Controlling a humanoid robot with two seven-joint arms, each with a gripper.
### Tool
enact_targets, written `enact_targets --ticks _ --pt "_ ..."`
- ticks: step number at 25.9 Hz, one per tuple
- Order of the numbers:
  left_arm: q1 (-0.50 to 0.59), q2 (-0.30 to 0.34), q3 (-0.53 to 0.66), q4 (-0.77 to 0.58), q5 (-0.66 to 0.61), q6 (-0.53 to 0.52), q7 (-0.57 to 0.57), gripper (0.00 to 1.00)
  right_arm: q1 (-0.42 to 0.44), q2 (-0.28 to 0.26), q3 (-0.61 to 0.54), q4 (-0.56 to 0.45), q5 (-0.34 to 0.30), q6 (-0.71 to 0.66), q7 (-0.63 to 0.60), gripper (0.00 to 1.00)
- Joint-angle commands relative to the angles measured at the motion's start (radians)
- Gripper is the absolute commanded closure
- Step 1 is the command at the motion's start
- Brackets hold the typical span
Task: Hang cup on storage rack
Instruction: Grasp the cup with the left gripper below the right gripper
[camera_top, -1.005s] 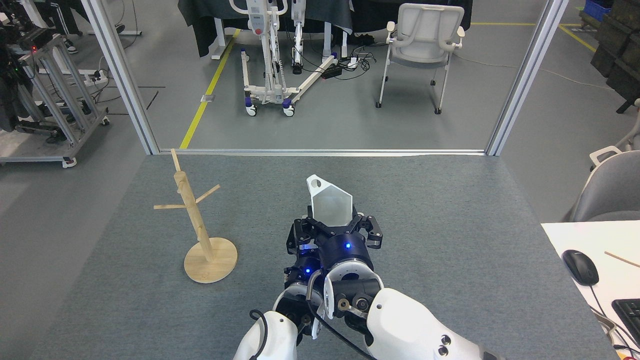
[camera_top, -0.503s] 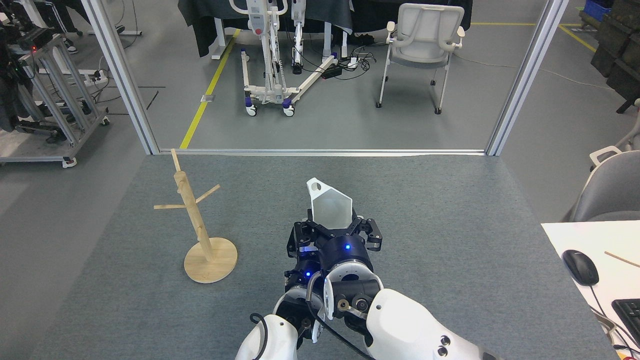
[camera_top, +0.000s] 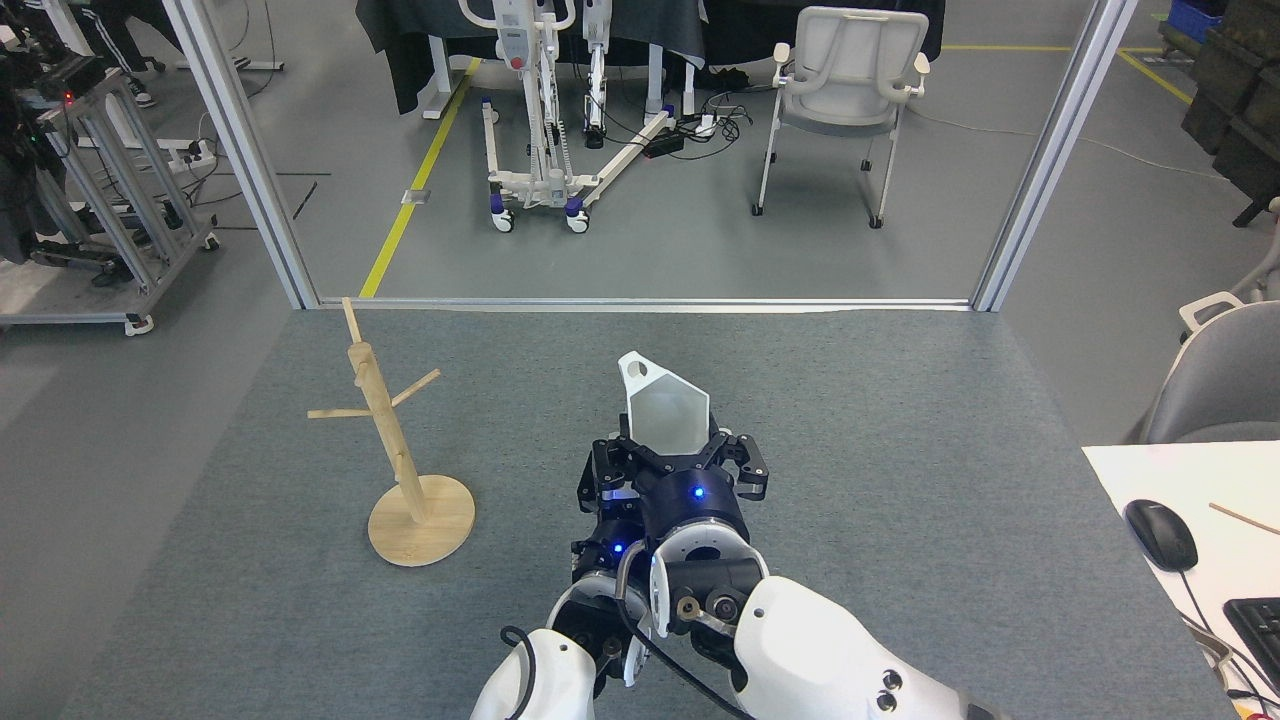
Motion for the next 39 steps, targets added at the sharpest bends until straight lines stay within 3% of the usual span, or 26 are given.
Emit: enact_targets --ticks 1,12,14,15,17,18,39 --pt "-0.001 0.0 -0.001 -0.01 -0.002 -0.024 0.019 0.62 -0.002 0.001 -0.001 0.0 0.001 0.0 -0.001 0.9" --pt "-0.001 0.002 -0.001 -0.016 -0.008 -0.027 0.019 0.59 -0.003 0.001 -0.002 0.003 0.001 0.0 -0.005 0.9" --pt "-0.001 0.002 -0.001 -0.019 -0.009 -0.027 0.019 0.55 -0.003 -0.001 -0.002 0.003 0.001 0.0 -0.005 0.9" --pt "-0.001 0.002 0.0 -0.018 -0.008 -0.027 0.019 0.48 -0.003 -0.001 -0.002 0.005 0.001 0.0 -0.005 0.9" --pt "-0.001 0.002 0.003 -0.018 -0.009 -0.007 0.021 0.08 -0.002 0.001 -0.002 0.009 0.001 0.0 -0.007 0.9" --pt "0.001 0.002 0.005 -0.018 -0.008 -0.004 0.022 0.02 -0.003 0.001 -0.002 0.011 0.001 0.0 -0.007 0.9" --pt "0.004 0.0 0.002 0.047 0.003 -0.018 -0.041 0.01 -0.049 -0.008 -0.062 0.003 0.003 -0.02 0.033 0.9"
